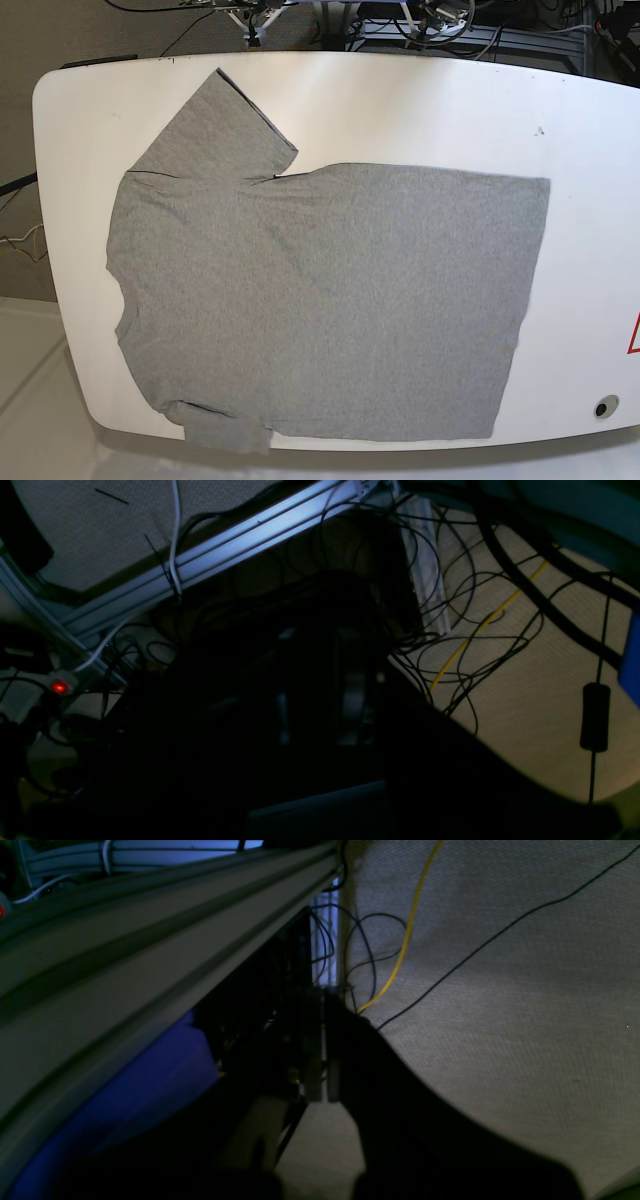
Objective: Fold the T-shirt properly
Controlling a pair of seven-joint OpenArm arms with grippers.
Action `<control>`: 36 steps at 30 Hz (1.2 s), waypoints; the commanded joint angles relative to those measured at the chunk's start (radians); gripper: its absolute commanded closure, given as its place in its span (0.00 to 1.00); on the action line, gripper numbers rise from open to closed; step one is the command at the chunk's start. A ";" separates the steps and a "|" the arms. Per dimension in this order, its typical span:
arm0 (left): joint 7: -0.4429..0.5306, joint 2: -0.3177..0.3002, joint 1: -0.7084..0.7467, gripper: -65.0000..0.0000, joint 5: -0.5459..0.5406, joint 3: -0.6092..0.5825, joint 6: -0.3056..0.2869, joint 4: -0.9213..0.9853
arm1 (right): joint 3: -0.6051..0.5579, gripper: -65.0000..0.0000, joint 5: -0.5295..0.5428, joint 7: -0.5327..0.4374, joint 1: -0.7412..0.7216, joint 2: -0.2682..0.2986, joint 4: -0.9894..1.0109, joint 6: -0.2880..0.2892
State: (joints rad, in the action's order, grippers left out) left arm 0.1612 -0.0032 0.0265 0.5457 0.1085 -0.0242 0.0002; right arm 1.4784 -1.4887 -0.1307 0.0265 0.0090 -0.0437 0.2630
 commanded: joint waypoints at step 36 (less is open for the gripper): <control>0.018 -0.002 0.009 0.79 -0.013 0.011 -0.010 0.000 | -0.005 1.00 0.005 -0.034 0.026 0.020 -0.036 0.006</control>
State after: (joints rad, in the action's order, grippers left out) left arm 0.1734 -0.0059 0.0338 0.5312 0.1188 -0.0284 -0.0032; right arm 1.4719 -1.4883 -0.1566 0.0509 0.0299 -0.0780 0.2623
